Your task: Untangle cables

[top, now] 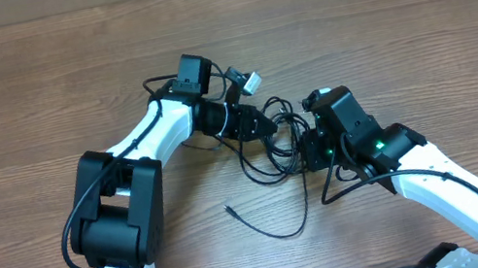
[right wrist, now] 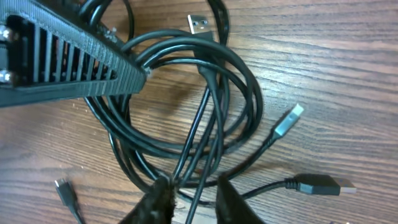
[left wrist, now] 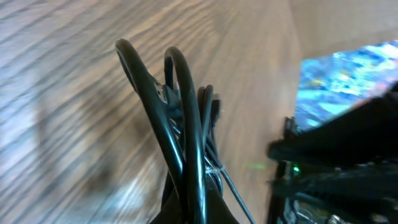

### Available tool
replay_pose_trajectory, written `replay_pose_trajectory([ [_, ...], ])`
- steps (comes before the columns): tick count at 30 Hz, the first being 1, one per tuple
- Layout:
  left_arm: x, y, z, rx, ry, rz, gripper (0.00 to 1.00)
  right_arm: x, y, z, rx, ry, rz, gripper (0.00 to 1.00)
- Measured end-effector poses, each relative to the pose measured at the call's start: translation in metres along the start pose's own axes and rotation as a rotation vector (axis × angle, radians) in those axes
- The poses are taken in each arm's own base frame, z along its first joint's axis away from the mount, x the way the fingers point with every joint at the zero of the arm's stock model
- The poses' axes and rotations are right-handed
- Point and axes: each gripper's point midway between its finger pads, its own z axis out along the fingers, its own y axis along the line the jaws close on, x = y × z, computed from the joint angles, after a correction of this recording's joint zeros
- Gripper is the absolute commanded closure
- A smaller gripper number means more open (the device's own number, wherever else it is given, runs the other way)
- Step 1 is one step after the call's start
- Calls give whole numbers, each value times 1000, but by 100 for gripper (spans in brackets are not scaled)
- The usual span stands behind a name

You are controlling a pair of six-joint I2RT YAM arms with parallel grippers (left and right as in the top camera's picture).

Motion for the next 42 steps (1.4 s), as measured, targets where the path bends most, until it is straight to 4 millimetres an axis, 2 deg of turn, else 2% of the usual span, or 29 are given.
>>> replay_pose_trajectory([
  [11, 2, -8, 0, 49, 1, 96, 96, -3, -22, -1, 126, -28, 4, 71],
  [15, 5, -8, 0, 50, 9, 111, 96, -7, -23, -2, 132, -46, 2, 61],
  [19, 5, -9, 0, 51, 10, 123, 96, -14, -20, -2, 122, -75, 1, 61],
  [24, 4, -8, 0, 50, 6, 118, 96, -33, -14, -3, 97, -153, 0, 62],
  [27, 3, -9, 0, 55, 4, 106, 96, -35, -12, -2, 89, -158, -1, 63],
  [39, 3, -11, 0, 68, 3, 68, 96, -12, -16, 34, 88, -30, -26, 63],
  [42, 3, -11, 0, 68, 3, 65, 96, -11, -17, 41, 91, -22, -34, 71],
])
